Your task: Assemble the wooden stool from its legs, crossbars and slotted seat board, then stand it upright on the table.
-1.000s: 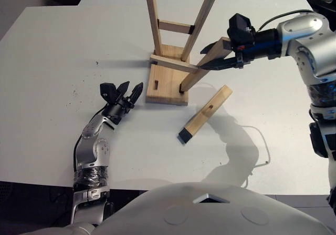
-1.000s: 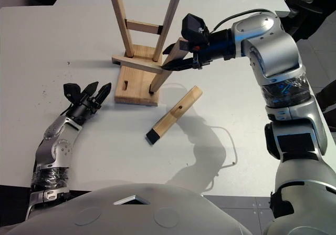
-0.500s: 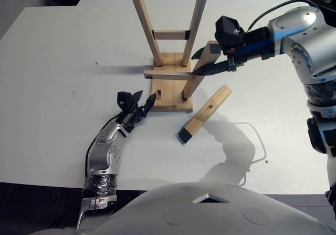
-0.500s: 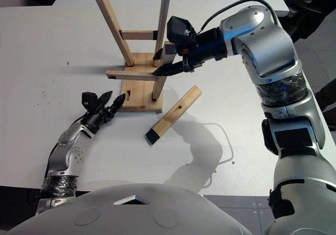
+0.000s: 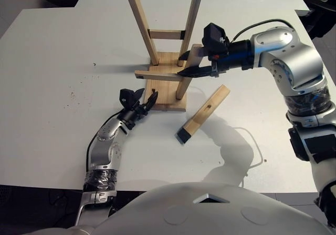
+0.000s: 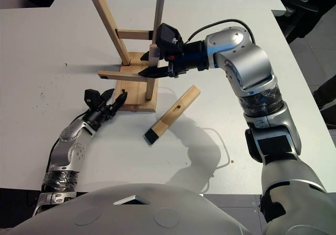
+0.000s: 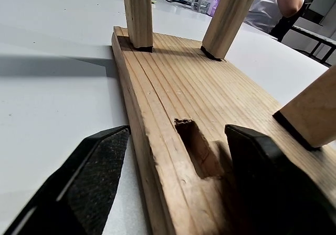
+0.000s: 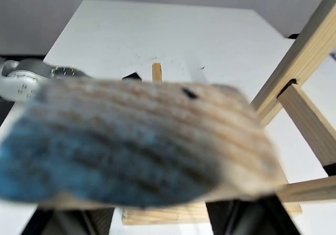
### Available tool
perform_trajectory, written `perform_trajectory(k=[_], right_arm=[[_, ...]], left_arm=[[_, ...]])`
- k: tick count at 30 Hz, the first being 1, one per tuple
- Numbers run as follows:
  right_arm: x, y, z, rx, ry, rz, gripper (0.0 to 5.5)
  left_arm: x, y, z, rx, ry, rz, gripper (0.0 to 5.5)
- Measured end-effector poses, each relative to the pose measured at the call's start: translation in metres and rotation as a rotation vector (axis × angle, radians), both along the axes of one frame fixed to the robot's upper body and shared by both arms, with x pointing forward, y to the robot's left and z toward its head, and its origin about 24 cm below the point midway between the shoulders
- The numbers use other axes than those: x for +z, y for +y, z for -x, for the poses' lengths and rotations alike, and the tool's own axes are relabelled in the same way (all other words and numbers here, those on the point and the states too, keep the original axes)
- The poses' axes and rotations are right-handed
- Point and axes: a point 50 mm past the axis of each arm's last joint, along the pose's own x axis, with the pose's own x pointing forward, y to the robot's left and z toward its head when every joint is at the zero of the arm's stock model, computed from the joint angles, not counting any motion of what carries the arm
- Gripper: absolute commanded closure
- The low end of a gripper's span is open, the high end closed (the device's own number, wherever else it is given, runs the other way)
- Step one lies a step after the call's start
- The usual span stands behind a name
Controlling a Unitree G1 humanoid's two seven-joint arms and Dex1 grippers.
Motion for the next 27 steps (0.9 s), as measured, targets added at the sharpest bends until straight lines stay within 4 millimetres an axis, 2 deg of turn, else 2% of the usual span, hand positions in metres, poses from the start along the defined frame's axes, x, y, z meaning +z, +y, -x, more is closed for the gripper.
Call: perform_trajectory(k=[1,4,10,12,14,17,19,21,23,27], right_arm=[[-0.001,-0.002,0.000,-0.015,0.001,-0.017,2.99],[-0.021,-0.012,-0.001,-0.085,0.089,-0.021,2.52],[0.010,-0.026,0.002,-0.088,0.000,-0.178,1.74],[0.015,-0.032,0.007,-0.093,-0.016,-0.168,1.74],[0.006,-0.052,0.014,-0.142,-0.009,-0.078,1.74],[-0.028,-0.089,0.027,-0.244,0.034,0.144,1.74],[-0.048,-0.097,0.037,-0.264,0.065,0.217,1.74],[-0.056,-0.086,0.043,-0.250,0.059,0.214,1.74],[-0.063,-0.054,0.054,-0.196,0.052,0.160,1.74],[-0.080,-0.006,0.076,-0.127,0.131,0.115,1.74]], left_arm=[[0.000,0.001,-0.001,-0.003,0.000,0.001,2.17],[0.000,0.001,-0.002,-0.012,0.001,0.006,2.17],[0.000,0.003,-0.003,-0.003,-0.001,0.007,2.17],[0.001,0.005,-0.003,0.007,-0.001,0.008,2.17],[0.002,0.008,-0.001,0.025,0.011,0.026,2.17],[0.003,0.009,0.011,0.040,0.027,0.039,2.17],[0.002,0.006,0.019,0.041,0.041,0.045,2.17],[0.004,0.003,0.023,0.053,0.045,0.053,2.17],[0.012,0.000,0.025,0.069,0.032,0.071,2.17],[0.033,0.005,0.030,0.131,-0.012,0.113,2.17]])
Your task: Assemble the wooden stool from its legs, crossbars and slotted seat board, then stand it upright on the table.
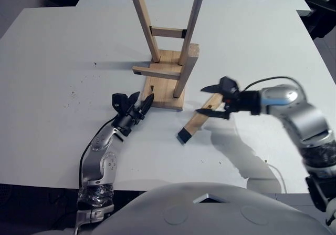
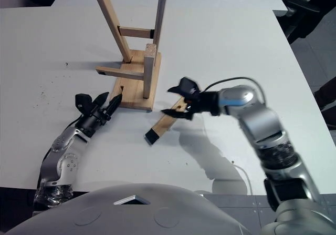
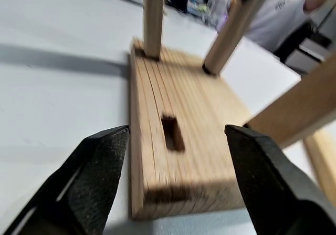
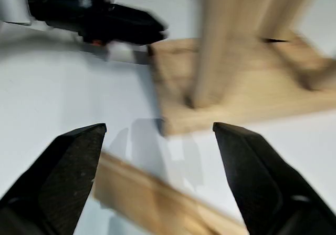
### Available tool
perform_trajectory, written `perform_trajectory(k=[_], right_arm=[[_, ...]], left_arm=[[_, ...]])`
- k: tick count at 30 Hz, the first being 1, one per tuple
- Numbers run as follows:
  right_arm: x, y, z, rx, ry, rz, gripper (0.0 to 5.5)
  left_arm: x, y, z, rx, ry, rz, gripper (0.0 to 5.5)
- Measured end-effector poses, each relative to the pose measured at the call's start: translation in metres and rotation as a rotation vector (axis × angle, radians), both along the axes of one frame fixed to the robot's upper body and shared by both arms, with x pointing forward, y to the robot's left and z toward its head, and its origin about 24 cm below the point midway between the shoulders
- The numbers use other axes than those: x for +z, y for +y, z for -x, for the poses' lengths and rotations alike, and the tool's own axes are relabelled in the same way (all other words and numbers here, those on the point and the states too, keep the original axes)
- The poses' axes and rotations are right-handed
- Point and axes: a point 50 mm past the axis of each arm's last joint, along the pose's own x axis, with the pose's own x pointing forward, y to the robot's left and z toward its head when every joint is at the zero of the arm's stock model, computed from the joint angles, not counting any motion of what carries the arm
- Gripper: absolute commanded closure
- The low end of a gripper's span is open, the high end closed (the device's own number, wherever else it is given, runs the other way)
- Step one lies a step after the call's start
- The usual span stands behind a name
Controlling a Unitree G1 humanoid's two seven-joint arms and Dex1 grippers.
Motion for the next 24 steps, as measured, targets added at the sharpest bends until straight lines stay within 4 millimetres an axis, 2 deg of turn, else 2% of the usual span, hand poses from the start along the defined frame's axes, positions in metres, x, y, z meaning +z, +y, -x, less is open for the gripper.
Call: perform_trajectory(k=[2,6,10,14,16,21,24], right_arm=[[-0.011,0.013,0.010,0.049,0.059,0.029,1.74],[-0.034,0.020,0.016,0.115,0.134,0.143,1.74],[-0.036,0.023,0.006,0.114,0.123,0.202,1.74],[-0.034,0.022,0.005,0.191,0.124,0.250,1.74],[-0.031,0.011,0.006,0.222,0.126,0.288,1.74],[-0.007,-0.051,0.005,0.227,0.108,0.448,1.74],[0.000,-0.067,0.005,0.212,0.098,0.475,1.74]], left_arm=[[0.004,0.003,0.003,0.025,0.006,0.007,2.17],[0.003,0.002,0.006,0.032,0.033,0.009,2.17],[0.003,0.002,0.007,0.035,0.036,0.016,2.17],[-0.002,0.001,0.014,0.073,0.055,0.028,2.17],[-0.004,-0.001,0.016,0.090,0.059,0.038,2.17],[-0.006,-0.007,0.024,0.138,0.049,0.062,2.17],[-0.008,-0.008,0.027,0.163,0.050,0.064,2.17]])
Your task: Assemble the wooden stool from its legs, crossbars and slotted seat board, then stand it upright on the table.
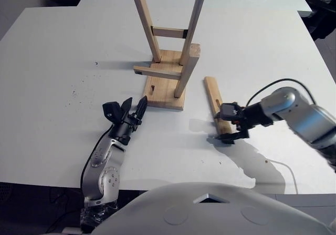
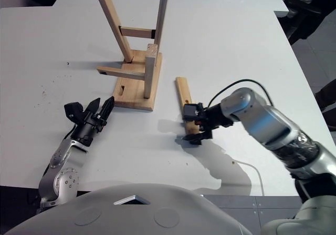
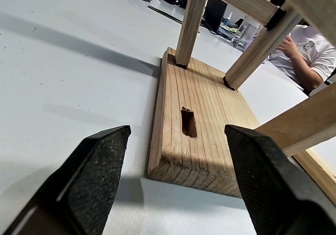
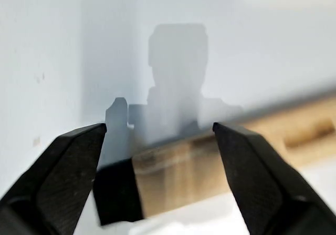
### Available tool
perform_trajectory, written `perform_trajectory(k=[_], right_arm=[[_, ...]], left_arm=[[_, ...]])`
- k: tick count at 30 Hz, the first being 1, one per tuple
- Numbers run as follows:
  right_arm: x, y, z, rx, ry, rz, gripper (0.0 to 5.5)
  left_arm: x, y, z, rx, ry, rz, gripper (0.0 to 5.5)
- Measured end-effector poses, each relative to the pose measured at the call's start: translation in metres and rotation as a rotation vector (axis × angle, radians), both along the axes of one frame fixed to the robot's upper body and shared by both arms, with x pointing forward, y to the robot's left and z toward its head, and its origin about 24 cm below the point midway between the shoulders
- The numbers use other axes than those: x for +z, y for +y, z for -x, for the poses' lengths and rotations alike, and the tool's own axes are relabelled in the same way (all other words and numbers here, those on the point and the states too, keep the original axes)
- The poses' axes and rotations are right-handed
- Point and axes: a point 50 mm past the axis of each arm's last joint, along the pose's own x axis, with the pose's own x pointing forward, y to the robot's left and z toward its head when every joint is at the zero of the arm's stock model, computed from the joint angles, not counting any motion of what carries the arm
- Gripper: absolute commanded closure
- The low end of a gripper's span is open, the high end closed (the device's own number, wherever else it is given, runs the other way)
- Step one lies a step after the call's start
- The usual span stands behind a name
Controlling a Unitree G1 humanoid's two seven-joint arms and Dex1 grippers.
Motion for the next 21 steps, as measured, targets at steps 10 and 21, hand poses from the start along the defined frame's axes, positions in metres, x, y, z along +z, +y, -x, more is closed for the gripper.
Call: perform_trajectory(k=[10,21], right_arm=[[0.006,-0.014,-0.007,-0.459,-0.283,-0.173,1.74],[-0.045,-0.031,0.013,-0.606,-0.243,-0.145,2.05]], left_arm=[[-0.001,0.009,-0.006,0.034,-0.010,-0.023,2.17],[-0.004,0.022,-0.027,0.018,-0.015,-0.059,2.17]])
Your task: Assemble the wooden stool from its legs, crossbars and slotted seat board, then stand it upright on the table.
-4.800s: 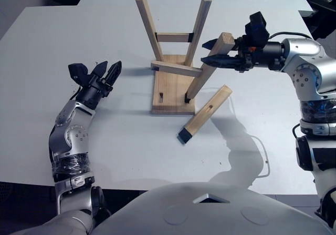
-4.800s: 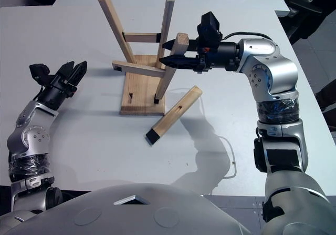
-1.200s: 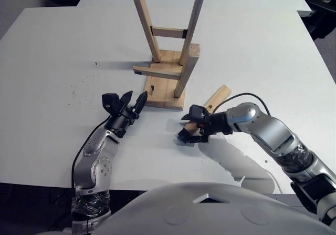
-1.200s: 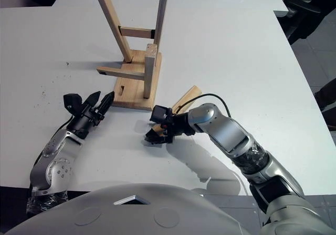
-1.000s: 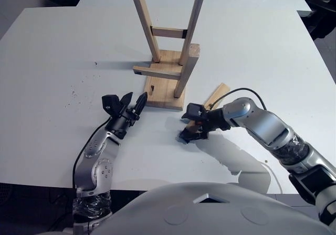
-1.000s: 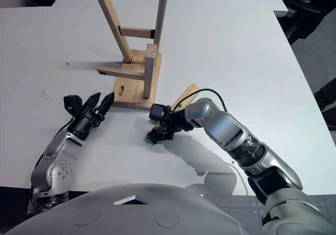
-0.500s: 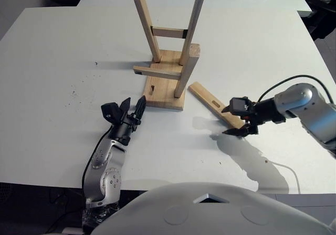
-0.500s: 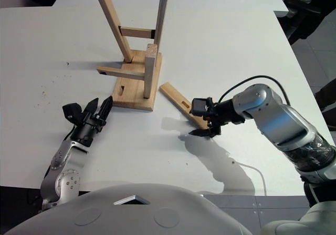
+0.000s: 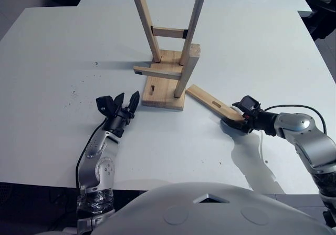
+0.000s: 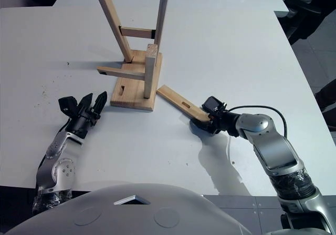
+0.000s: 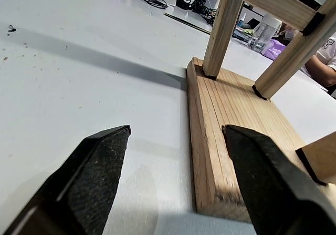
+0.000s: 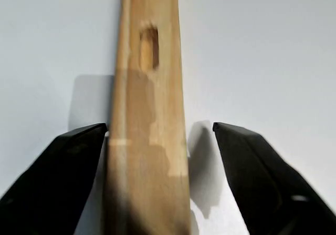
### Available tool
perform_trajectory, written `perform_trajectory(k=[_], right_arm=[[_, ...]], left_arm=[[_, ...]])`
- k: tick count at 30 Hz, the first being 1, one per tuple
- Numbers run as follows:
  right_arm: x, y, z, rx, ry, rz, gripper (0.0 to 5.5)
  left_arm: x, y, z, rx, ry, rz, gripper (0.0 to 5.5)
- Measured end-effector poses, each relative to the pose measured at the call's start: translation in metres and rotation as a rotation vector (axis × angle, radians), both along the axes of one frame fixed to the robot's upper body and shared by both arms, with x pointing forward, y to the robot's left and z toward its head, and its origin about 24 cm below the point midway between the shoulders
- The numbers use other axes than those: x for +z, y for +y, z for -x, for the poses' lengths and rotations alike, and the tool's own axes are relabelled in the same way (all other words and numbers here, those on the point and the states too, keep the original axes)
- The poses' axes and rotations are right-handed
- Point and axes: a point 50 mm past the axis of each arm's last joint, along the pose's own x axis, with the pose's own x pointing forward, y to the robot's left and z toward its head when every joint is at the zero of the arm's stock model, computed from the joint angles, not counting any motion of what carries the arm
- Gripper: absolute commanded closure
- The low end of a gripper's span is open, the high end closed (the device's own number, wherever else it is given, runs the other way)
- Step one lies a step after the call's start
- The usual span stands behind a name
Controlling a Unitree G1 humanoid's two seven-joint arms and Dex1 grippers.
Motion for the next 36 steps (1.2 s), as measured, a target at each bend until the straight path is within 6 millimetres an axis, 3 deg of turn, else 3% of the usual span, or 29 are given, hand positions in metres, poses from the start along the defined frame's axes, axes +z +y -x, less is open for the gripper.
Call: perform_trajectory(k=[9,12,17,19,24,27,30,32,34,36], right_arm=[[-0.010,-0.002,0.020,-0.015,-0.025,-0.059,3.39],[-0.013,-0.004,0.023,-0.079,-0.001,-0.135,3.44],[-0.015,-0.008,0.012,-0.210,0.037,-0.279,3.44],[-0.008,-0.013,-0.007,-0.316,-0.004,-0.374,3.44],[0.054,-0.031,-0.081,-0.628,-0.188,-0.784,3.44],[0.100,-0.026,-0.108,-0.622,-0.214,-1.093,3.44],[0.149,0.004,-0.107,-0.337,-0.201,-1.312,3.44],[0.182,0.036,-0.087,0.005,-0.168,-1.367,3.44],[0.201,0.057,-0.067,0.250,-0.153,-1.340,3.44],[0.203,0.060,-0.059,0.324,-0.132,-1.295,3.44]], left_arm=[[-0.001,0.003,-0.002,0.000,0.004,-0.010,2.17],[0.002,0.012,-0.001,0.043,-0.001,-0.026,2.17],[0.011,0.028,-0.007,0.151,-0.037,-0.070,2.17],[0.019,0.045,-0.010,0.250,-0.065,-0.077,2.17],[0.055,0.074,-0.024,0.391,-0.206,0.017,1.97],[0.100,0.070,-0.039,0.322,-0.383,0.156,1.62],[0.161,0.042,-0.045,0.088,-0.609,0.261,1.12],[0.201,0.015,-0.039,-0.138,-0.735,0.311,1.07],[0.219,-0.002,-0.034,-0.274,-0.787,0.347,1.07],[0.221,-0.009,-0.032,-0.347,-0.769,0.366,1.07]])
